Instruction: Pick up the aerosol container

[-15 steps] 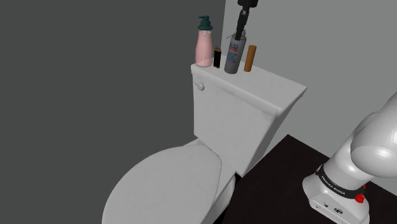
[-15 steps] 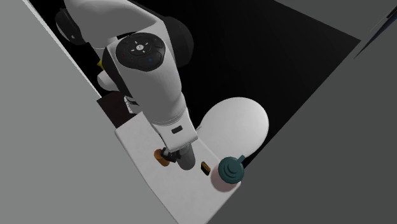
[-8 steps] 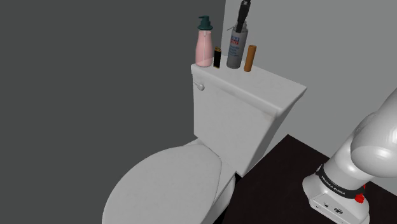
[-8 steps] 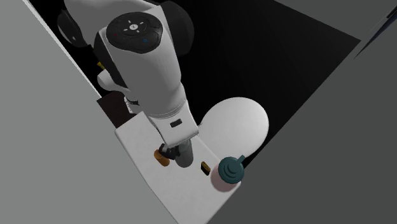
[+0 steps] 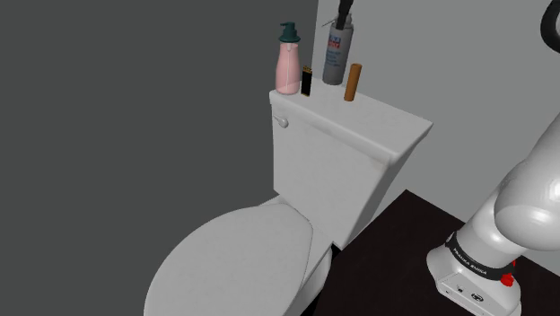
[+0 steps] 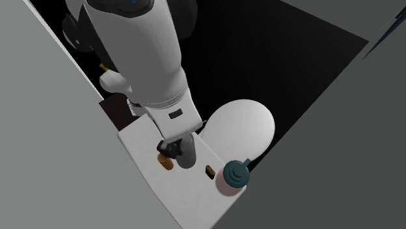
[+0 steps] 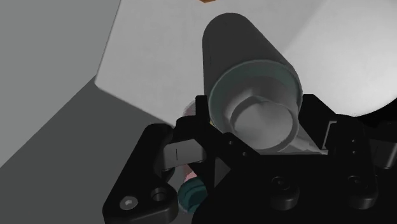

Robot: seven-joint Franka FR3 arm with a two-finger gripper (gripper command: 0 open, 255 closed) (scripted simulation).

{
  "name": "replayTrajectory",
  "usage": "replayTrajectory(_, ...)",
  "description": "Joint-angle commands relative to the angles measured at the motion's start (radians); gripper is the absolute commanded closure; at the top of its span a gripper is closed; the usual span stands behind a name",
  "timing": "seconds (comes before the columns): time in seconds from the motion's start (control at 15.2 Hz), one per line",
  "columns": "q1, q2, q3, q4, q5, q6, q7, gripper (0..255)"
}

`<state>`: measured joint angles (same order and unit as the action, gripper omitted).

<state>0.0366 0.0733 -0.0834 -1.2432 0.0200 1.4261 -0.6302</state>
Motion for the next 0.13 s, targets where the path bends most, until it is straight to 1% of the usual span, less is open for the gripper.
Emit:
replayTrajectory(0.0, 0.0, 0.013, 0.0, 0.035, 0.001, -0.022, 0.0, 255)
replayTrajectory(0.07, 0.0, 0.013, 0.0, 0.035, 0.001, -0.021, 0.0, 255)
